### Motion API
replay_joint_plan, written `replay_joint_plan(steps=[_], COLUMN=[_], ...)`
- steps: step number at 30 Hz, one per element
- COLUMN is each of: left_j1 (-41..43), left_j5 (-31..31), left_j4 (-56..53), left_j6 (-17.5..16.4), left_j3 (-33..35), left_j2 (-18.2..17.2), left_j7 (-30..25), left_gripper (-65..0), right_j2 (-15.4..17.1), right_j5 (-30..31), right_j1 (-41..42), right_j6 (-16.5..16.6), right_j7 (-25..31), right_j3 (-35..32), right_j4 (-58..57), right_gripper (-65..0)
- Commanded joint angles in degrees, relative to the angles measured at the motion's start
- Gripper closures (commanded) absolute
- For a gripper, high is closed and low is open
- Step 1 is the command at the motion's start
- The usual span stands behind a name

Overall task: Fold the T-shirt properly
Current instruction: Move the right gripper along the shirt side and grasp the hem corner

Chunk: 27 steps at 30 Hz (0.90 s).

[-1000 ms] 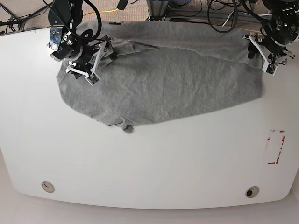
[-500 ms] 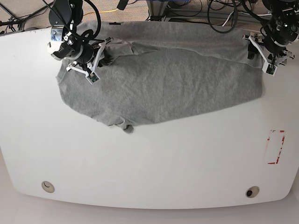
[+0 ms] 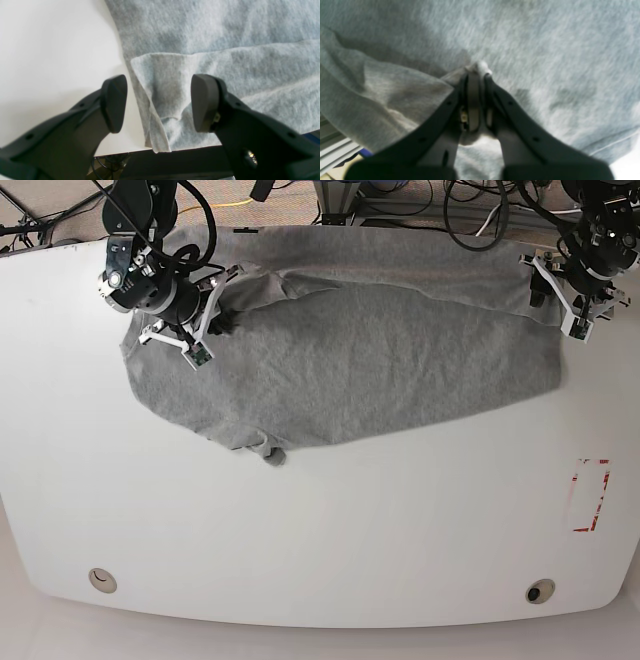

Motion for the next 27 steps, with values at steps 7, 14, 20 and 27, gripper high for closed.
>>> replay_joint_plan(steps=[7, 14, 20, 27], left_j1=[0.26, 0.35, 0.43, 0.17], left_j5=[-0.22, -0.22, -0.22, -0.22], left_j4=[0.83, 0.83, 0.83, 0.83], left_j6=[-0.06, -0.06, -0.06, -0.06], left_j3=[0.76, 0.76, 0.76, 0.85], left_j2=[-0.71, -0.71, -0.79, -0.79], left_j7=[-0.97, -0.97, -0.97, -0.97], left_gripper=[-37.4, -37.4, -37.4, -37.4], right_j2=[-0.73, -0.73, 1.21, 2.88], right_j5=[5.54, 5.63, 5.8, 5.54], right_j1=[4.45, 8.31, 9.55, 12.53], right_j6=[0.01, 0.01, 0.01, 0.01], right_j7=[1.14, 1.14, 1.14, 1.14], right_j3=[0.39, 0.39, 0.47, 3.38], right_j4=[0.23, -5.66, -6.19, -6.54], right_gripper=[0.0, -13.5, -37.3, -43.0])
